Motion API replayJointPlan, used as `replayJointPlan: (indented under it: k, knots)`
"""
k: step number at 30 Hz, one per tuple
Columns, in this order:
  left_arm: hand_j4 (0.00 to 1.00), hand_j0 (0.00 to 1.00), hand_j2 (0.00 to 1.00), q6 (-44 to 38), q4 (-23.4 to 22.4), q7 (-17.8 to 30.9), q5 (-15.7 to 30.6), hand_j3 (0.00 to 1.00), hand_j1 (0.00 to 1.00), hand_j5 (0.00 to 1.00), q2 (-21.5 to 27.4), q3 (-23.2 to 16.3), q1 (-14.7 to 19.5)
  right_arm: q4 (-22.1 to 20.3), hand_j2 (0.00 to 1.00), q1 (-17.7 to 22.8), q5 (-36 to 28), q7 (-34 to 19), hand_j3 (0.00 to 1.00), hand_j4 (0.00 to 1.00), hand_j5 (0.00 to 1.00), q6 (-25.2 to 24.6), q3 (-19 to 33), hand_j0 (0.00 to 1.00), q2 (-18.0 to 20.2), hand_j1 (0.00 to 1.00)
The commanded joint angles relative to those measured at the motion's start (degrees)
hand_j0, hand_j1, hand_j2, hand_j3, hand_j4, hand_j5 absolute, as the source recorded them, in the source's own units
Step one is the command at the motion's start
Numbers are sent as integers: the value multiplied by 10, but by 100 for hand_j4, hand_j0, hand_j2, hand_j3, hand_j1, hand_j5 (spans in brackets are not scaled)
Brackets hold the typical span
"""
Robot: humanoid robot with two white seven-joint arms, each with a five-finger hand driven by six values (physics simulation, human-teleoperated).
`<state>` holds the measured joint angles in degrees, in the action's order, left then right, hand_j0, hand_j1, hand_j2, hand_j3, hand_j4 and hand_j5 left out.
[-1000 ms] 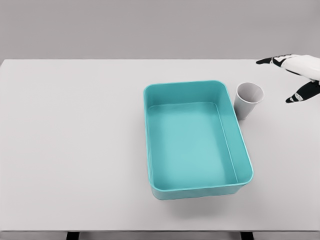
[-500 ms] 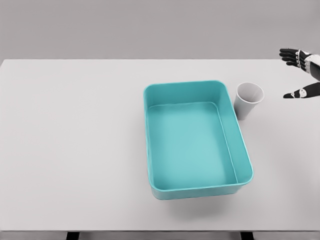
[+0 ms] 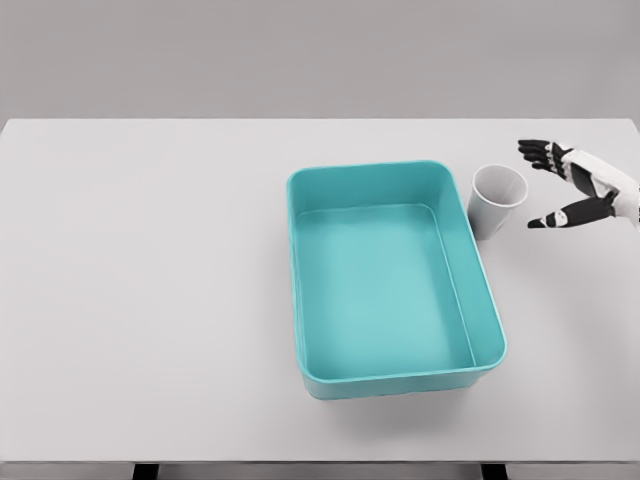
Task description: Put the paper cup into the basket with your right arm
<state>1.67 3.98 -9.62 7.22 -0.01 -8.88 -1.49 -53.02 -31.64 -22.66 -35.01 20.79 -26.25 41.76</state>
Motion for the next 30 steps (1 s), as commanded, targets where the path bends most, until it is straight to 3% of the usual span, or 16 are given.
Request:
replayJointPlan:
  k: [1, 11, 30]
  knots:
    - [100, 100, 100, 0, 0, 0, 0, 100, 100, 100, 0, 0, 0, 7, 100, 0, 2, 0, 100, 100, 100, 0, -1, 100, -6, 100]
    - [100, 100, 100, 0, 0, 0, 0, 100, 100, 100, 0, 0, 0, 25, 100, -6, 17, 0, 100, 100, 100, 0, -1, 100, -27, 100]
    - [100, 100, 100, 0, 1, 0, 0, 100, 100, 100, 0, 0, -1, 7, 100, -7, 18, 0, 100, 100, 100, -1, -12, 100, -35, 100]
